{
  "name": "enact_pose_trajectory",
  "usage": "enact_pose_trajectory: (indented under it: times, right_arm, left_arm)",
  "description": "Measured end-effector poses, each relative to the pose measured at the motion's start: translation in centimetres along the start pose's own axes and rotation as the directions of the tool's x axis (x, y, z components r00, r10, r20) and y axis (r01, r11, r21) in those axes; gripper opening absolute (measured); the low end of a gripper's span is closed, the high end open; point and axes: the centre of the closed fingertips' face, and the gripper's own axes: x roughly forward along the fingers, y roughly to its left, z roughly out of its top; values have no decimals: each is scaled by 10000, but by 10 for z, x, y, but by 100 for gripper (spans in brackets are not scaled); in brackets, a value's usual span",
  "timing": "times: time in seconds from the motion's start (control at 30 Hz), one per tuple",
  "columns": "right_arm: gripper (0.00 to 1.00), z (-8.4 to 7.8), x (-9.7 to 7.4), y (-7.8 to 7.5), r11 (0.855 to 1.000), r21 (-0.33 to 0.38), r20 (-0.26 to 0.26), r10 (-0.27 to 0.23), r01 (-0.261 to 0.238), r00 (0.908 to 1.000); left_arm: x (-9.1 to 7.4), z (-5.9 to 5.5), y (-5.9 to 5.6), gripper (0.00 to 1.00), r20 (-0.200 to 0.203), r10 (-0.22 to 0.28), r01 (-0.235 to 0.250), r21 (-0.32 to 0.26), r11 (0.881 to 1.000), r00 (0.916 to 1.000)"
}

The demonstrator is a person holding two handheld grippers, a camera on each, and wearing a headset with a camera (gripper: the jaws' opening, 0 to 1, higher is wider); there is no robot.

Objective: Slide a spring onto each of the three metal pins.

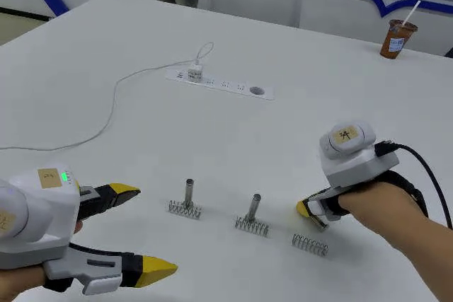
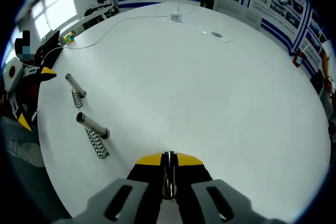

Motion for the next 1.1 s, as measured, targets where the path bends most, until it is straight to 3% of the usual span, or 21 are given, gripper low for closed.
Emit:
enact_pose_trajectory:
  times: [0.4,0.9,1.0,1.1]
  right_arm:
    - [9,14,-22,7,10000,-66,786,12,-6,9969]
    - [9,12,-38,14,10000,96,1305,10,-23,9915]
    - [9,13,-44,16,10000,41,1599,0,-7,9871]
    - [9,11,-46,18,9999,98,1538,14,-30,9881]
  left_arm:
    - [1,5,-2,81,15,-43,43,157,9999,10000]
    - [-1,10,-3,81,91,-13,10,294,9996,10000]
    - [-3,11,-3,81,101,3,-6,317,9995,9999]
    - [-3,11,-3,81,82,17,-20,338,9994,10000]
